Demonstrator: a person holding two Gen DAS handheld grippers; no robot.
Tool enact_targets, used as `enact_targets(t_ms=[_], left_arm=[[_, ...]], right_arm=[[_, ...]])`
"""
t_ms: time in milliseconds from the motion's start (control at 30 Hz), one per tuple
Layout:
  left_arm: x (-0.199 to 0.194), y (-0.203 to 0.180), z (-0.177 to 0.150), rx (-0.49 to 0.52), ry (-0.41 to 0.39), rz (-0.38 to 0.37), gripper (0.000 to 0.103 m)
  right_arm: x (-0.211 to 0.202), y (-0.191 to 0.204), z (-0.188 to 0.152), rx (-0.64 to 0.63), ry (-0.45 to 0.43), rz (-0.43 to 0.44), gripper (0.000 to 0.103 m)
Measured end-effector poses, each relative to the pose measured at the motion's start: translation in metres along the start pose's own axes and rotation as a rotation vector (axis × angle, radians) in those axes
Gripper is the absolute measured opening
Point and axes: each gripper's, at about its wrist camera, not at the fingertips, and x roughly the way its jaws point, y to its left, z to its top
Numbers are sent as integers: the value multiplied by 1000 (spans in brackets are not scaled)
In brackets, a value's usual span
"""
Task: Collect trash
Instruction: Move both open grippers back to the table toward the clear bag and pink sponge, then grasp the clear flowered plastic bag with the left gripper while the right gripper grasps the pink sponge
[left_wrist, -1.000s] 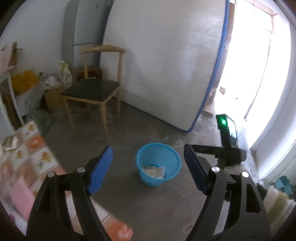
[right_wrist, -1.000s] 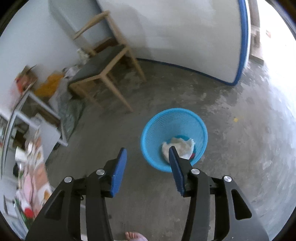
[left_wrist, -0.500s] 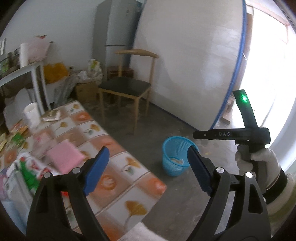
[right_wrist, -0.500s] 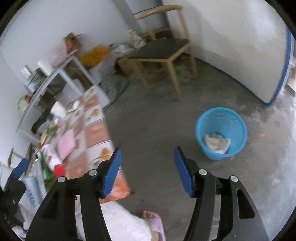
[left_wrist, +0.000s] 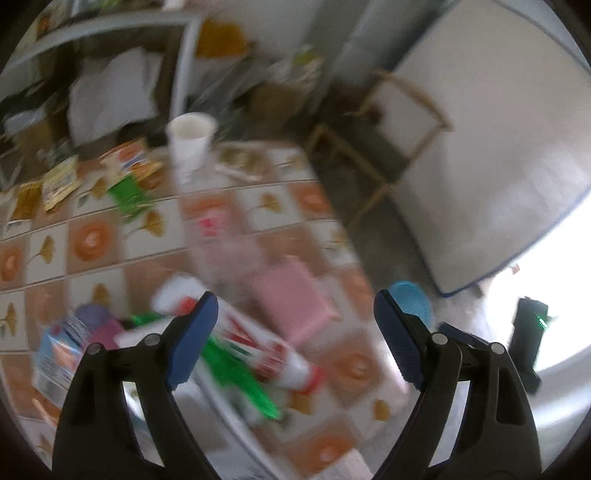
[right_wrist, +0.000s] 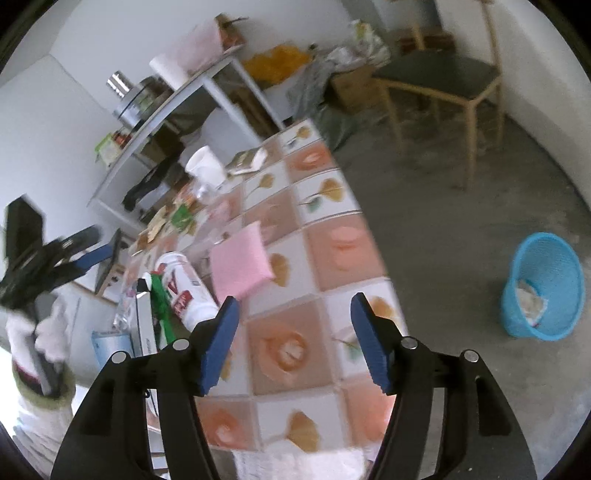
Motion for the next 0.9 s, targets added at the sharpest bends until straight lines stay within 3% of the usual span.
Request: enact_targets(t_ms=[133,333,533,800,900], left_arm=[[50,40,32,-124,140,22,81],[111,65,52,-246,271,57,81],[151,63,67,-253,334,115,81],[190,68,75,-237,397,209,81],[198,74,76,-253,418,210,81]], right_arm=[[46,14,14,6,71,40,61],[110,33,28,-19,184,29,61],[145,47,35,-113,231,-57,62],[162,53,44,-167,248,-28,62],[166,58,47,-185,260,-14,61]])
